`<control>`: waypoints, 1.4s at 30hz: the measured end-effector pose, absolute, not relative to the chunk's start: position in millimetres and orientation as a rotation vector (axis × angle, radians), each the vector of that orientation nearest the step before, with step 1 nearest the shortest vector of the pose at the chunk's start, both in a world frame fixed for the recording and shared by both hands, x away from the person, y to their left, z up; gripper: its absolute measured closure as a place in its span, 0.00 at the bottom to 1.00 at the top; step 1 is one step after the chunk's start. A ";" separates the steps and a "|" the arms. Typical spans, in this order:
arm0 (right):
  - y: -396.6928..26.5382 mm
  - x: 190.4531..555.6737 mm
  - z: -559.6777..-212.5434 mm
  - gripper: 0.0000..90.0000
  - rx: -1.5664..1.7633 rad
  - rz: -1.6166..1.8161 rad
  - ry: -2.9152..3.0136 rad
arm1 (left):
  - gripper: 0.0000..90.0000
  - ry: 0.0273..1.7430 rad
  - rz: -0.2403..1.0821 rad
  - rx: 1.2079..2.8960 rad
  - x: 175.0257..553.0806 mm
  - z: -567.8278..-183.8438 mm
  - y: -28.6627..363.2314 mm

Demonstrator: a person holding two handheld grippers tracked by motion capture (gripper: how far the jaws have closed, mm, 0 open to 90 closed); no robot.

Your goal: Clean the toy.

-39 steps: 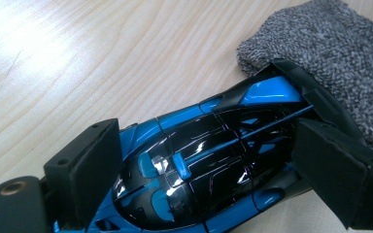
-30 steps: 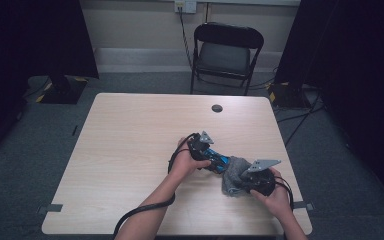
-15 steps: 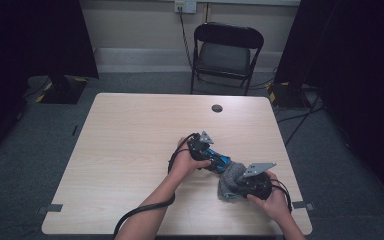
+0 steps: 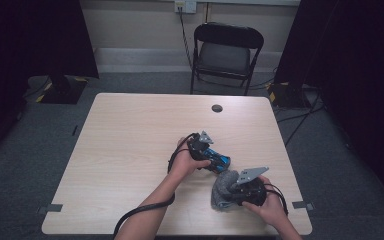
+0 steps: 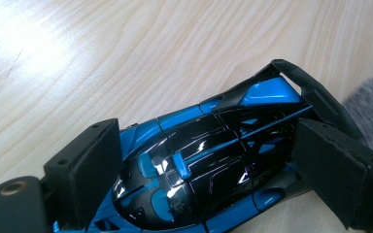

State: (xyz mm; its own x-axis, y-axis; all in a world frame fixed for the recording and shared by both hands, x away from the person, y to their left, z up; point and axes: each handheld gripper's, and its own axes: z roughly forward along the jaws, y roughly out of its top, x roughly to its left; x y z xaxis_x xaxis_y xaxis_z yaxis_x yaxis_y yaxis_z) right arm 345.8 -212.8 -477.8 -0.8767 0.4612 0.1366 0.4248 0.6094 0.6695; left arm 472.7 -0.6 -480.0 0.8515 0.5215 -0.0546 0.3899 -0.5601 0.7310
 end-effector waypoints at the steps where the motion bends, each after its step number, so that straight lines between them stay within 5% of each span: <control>1: -210.9 344.5 -477.8 0.85 0.749 1.136 2.783 | 0.12 0.657 0.213 2.234 472.8 -480.0 -0.6; 22: -215.7 328.8 -443.4 0.85 0.661 1.284 2.775 | 0.12 0.656 0.211 2.240 472.9 -479.6 -0.9; 42: -263.7 373.9 -386.2 0.85 0.782 1.390 2.560 | 0.12 0.648 0.208 2.227 473.3 -480.6 -0.5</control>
